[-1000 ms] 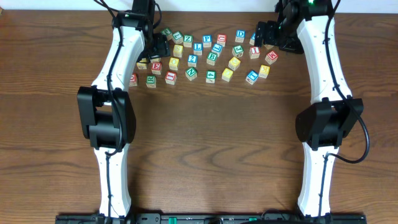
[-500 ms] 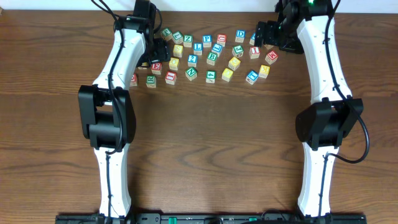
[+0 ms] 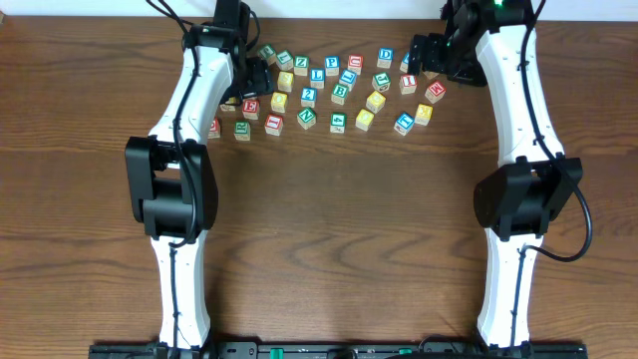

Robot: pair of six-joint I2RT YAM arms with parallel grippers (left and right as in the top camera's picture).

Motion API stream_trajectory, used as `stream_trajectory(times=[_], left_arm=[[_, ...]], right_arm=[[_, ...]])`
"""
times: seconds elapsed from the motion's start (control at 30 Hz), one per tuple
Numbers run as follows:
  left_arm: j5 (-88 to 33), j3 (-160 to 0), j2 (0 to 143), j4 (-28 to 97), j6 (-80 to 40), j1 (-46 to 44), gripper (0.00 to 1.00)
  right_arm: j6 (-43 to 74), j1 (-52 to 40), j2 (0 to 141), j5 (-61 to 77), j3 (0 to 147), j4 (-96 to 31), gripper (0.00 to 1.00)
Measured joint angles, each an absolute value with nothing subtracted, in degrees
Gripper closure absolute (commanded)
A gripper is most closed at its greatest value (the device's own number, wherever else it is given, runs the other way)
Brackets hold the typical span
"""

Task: Spell out NEURIPS
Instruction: 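Lower the left gripper onto the green N block and grasp it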

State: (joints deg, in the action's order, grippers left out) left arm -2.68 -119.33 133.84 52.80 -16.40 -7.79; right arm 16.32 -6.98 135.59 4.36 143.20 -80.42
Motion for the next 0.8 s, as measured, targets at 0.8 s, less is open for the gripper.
stream_trajectory(times=[0.8], left_arm=[[-2.7, -119.3, 133.8, 52.5, -16.0, -18.3, 0.2]], right_arm=[[16.3, -7.0, 135.6, 4.4, 143.2, -80.4, 0.01]])
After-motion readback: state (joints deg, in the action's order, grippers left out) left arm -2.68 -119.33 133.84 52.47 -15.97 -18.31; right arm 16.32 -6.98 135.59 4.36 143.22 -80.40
